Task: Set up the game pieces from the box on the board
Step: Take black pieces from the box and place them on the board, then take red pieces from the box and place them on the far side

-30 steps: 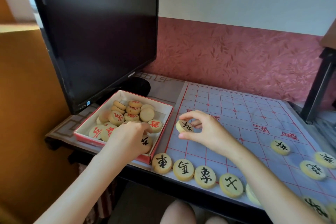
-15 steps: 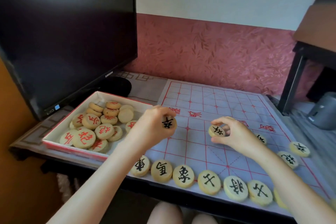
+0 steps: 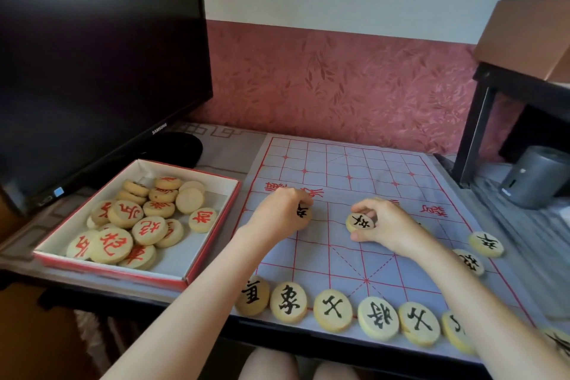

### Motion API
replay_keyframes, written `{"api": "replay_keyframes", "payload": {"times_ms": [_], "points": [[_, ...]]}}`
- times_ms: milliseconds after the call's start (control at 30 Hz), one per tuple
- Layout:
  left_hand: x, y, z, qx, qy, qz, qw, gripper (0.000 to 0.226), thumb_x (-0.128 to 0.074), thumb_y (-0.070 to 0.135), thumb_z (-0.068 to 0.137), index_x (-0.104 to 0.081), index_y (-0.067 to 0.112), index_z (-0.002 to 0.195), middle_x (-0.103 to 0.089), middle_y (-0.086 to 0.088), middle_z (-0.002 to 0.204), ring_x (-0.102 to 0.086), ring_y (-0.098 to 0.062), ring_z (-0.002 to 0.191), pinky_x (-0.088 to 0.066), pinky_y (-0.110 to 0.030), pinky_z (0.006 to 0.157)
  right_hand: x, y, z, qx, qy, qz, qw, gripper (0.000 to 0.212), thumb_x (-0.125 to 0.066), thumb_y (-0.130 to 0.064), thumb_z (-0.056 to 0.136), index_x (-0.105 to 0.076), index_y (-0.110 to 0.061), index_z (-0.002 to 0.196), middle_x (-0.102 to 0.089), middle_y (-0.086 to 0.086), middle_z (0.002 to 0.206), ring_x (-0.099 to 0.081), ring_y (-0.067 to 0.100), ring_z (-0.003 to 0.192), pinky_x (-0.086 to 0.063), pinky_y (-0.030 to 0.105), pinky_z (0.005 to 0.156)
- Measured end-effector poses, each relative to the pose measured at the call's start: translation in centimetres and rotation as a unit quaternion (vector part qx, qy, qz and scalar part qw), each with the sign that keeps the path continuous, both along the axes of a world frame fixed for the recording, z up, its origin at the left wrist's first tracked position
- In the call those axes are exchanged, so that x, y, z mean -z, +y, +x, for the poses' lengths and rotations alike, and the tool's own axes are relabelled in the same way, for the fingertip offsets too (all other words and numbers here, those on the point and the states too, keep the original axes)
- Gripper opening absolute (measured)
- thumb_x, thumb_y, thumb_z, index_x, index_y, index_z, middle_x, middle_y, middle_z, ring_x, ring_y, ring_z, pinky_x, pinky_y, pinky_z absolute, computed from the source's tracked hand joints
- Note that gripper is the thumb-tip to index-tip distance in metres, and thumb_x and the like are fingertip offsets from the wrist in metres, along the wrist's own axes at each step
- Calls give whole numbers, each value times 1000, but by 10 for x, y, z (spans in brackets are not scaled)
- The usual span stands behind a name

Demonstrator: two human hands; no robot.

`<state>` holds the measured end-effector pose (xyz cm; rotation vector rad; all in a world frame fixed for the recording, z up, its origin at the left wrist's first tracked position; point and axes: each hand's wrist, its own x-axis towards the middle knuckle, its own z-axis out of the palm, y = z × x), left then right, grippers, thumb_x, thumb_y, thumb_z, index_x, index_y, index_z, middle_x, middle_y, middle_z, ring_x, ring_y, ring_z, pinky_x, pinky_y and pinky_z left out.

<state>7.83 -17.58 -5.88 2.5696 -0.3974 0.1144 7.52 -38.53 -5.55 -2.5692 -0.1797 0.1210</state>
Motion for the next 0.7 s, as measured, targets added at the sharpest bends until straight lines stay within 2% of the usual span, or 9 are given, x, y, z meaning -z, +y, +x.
{"api": "replay_keyframes", "payload": {"times_ms": [133,267,400,533,633,700], "points": [[4,2,-1,-6,-6,-21,1000,38,-56,21,85,-57,18,123,-61,-3,122,-56,-18,112,-48,-29,91,2,0,-3,6,7,11,1000,58,-82,-25,67,-57,-23,120,-55,-4,111,-53,15,107,-49,35,89],[5,7,-4,-1,0,-39,999,42,-61,27,83,-56,20,124,-56,-1,128,-50,-17,117,-42,-28,95,-2,4,-11,-6,-14,7,1000,61,-77,-31,73,-51,-23,128,-51,-6,119,-48,13,117,-39,32,101],[-3,20,-14,-15,-18,-75,997,39,-66,34,80,-60,23,117,-57,1,127,-54,-18,113,-45,-32,93,-14,21,-19,-39,-53,16,998,50,-68,-33,83,-49,-27,129,-43,-13,116,-42,6,113,-33,25,95],[-11,51,-31,-34,-37,-73,996,32,-63,28,84,-61,23,115,-58,2,127,-52,-14,117,-37,-23,96,-21,55,-25,-102,-65,39,992,43,-65,-33,84,-53,-29,126,-53,-14,123,-47,1,116,-36,25,102],[-19,88,-49,-77,-54,-74,993,32,-65,27,82,-62,24,114,-61,4,122,-54,-12,114,-34,-14,90,-21,89,-28,-149,-64,64,985,47,-66,-32,83,-51,-32,127,-56,-13,124,-49,0,115,-38,27,104],[-26,115,-62,-118,-55,-68,989,35,-66,27,81,-62,27,116,-60,6,122,-54,-12,113,-35,-17,88,-22,114,-29,-180,-64,65,979,46,-66,-32,83,-50,-32,127,-56,-12,126,-49,1,117,-38,28,104]]}}
